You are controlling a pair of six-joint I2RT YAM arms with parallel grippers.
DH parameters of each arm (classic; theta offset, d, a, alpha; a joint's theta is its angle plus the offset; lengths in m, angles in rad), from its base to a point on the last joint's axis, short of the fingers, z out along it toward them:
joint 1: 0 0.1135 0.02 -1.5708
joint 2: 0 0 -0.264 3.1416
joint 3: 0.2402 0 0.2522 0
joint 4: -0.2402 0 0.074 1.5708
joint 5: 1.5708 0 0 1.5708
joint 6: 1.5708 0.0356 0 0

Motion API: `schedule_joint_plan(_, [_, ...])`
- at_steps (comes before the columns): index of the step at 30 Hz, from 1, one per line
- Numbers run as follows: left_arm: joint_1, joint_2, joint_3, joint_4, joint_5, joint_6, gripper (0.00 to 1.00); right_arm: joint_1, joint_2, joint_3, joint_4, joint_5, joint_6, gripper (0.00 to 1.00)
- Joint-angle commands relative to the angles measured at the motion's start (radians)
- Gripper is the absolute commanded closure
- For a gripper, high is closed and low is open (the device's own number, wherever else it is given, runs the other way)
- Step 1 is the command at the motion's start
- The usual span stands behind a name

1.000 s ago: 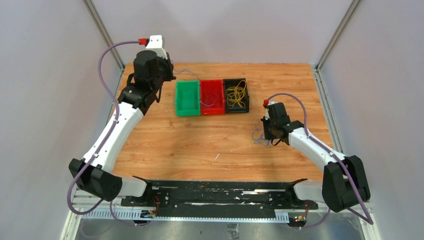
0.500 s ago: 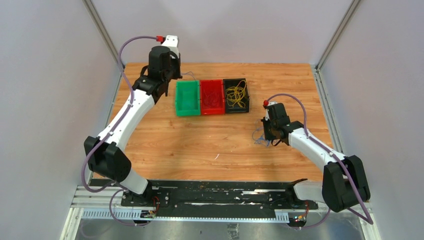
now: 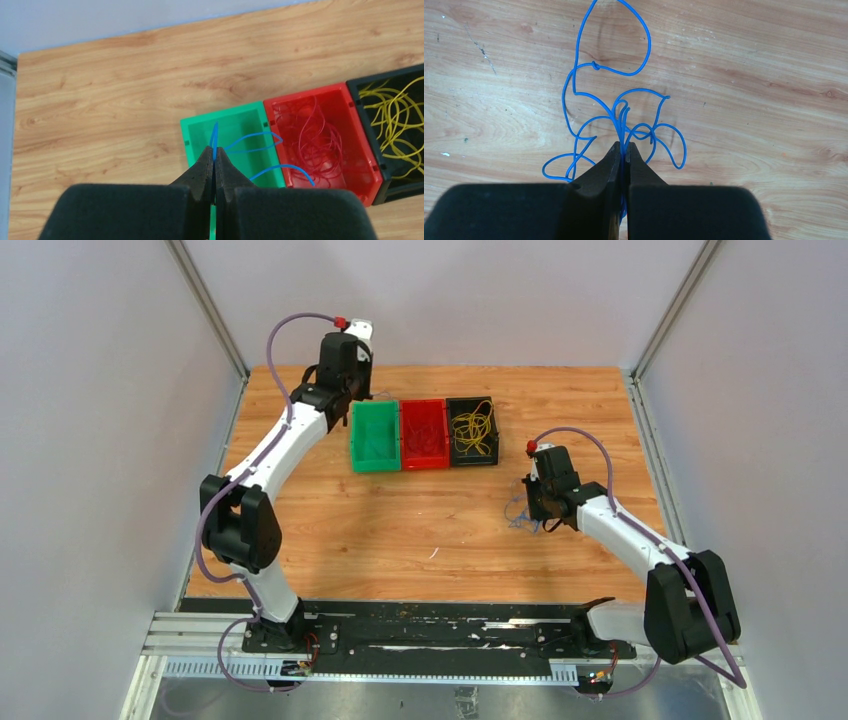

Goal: Untangle the cables

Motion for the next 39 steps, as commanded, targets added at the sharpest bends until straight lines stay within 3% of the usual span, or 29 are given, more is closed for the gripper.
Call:
schedule_joint_plan(1, [0.006, 0.011, -0.076, 0.011, 0.0, -0.028, 1.0, -0.01, 0.009, -0.015, -0.006, 0.021, -0.018, 0.96])
schedule_joint_plan(11, [0.006, 0.095, -0.106, -0.055, -0.012, -0.043, 1.0, -0.01, 0.033, -0.009, -0.001, 0.006, -0.018, 0.96])
schedule_joint_plan(26, [0.004, 0.288, 0.038, -0.145, -0.01, -0.038, 1.0, -0.01, 0.033, -0.009, -0.004, 0.011, -0.018, 0.96])
schedule_joint_plan(31, [0.004, 0.301, 0.046, -0.153, 0.01, -0.034, 0.87, -0.01, 0.038, -0.006, -0.004, 0.011, -0.019, 0.96])
schedule_joint_plan(39, [0.004, 0.339, 0.078, -0.168, 0.022, -0.042, 0.87, -0.01, 0.03, -0.009, -0.004, 0.008, -0.019, 0.96])
